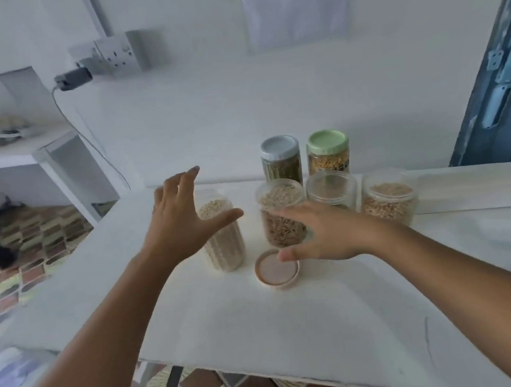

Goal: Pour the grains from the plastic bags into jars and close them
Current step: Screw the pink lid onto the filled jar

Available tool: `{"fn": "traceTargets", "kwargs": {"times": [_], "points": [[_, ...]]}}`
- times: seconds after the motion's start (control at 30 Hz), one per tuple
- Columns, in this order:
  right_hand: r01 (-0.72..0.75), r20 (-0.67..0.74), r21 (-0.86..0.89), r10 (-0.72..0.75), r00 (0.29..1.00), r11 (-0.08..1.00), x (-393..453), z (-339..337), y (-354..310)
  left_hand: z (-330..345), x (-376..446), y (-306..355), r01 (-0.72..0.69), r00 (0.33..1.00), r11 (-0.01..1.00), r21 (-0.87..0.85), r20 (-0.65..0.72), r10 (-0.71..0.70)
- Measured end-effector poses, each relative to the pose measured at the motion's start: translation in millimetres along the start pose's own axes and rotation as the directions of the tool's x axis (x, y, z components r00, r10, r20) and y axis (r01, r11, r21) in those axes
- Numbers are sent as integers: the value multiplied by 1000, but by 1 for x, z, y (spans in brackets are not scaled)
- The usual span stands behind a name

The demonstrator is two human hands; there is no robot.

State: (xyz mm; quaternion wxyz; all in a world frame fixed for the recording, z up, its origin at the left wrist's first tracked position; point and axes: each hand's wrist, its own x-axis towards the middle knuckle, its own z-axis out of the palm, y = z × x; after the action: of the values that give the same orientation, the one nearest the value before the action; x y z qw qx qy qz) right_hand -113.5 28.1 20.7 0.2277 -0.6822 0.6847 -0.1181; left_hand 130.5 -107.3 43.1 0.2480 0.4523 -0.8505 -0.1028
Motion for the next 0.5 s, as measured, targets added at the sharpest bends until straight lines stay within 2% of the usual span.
{"fn": "traceTargets", "kwargs": {"times": [0.1,0.23,0.4,0.5], "points": [[-47,50,5,47,998,999,28,21,-14,0,11,-29,115,987,984,-133,127,-98],[-124,117,-21,126,985,992,48,49,-20,10,23,-49,201,950,931,-305,292,-110],[-191,131,-124,207,969,974,54,75,-13,23,28,-59,206,954,890,-406,286,-91],[-197,76,-174,212,974,965,56,83,-11,26,28,-62,210,955,875,-437,285,-86]]}}
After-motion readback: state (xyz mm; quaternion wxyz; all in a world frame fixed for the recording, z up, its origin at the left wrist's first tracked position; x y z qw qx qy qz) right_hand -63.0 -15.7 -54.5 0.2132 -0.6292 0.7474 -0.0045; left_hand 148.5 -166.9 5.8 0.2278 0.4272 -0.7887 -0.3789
